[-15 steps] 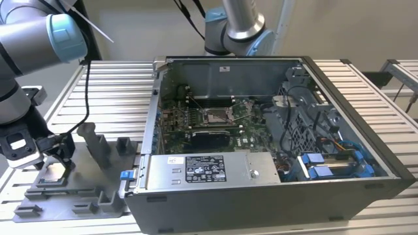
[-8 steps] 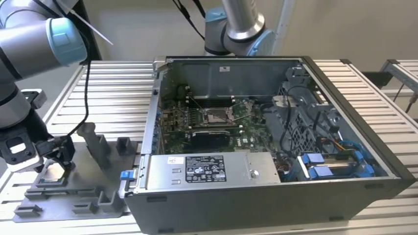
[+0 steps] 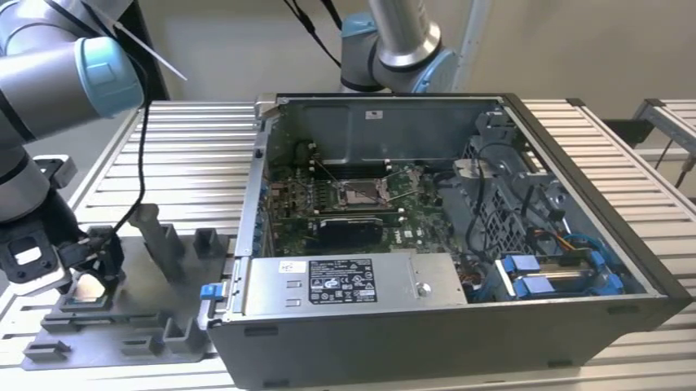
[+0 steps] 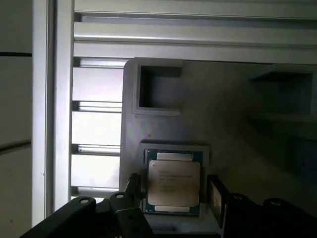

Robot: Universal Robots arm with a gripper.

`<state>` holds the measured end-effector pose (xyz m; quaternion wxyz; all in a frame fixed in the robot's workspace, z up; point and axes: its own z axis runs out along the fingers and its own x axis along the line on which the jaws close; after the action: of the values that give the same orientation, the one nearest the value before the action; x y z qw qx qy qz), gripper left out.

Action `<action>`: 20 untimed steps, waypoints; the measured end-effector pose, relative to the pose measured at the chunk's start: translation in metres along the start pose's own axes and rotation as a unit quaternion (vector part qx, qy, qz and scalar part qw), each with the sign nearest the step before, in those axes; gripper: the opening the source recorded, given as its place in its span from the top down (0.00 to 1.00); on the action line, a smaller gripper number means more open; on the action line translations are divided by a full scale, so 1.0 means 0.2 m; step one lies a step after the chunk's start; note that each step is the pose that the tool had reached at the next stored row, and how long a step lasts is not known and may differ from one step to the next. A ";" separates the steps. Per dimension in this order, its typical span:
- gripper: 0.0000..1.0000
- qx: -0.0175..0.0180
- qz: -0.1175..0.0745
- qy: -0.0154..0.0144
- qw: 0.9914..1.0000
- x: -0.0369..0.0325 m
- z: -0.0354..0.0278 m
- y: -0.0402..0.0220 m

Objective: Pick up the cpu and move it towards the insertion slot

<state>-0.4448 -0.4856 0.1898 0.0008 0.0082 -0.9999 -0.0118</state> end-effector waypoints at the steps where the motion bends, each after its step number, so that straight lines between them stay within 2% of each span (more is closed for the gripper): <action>1: 0.00 0.000 0.000 0.000 1.000 0.000 0.001 0.000; 7: 0.00 0.000 0.000 0.000 1.000 0.000 0.003 -0.001; 8: 1.00 0.000 0.000 0.000 1.000 0.000 0.003 -0.001; 18: 1.00 0.000 0.000 0.000 1.000 0.000 0.004 -0.001; 20: 1.00 0.000 0.001 0.000 1.000 0.001 -0.015 0.000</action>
<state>-0.4450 -0.4858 0.1927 0.0012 0.0070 -0.9999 -0.0120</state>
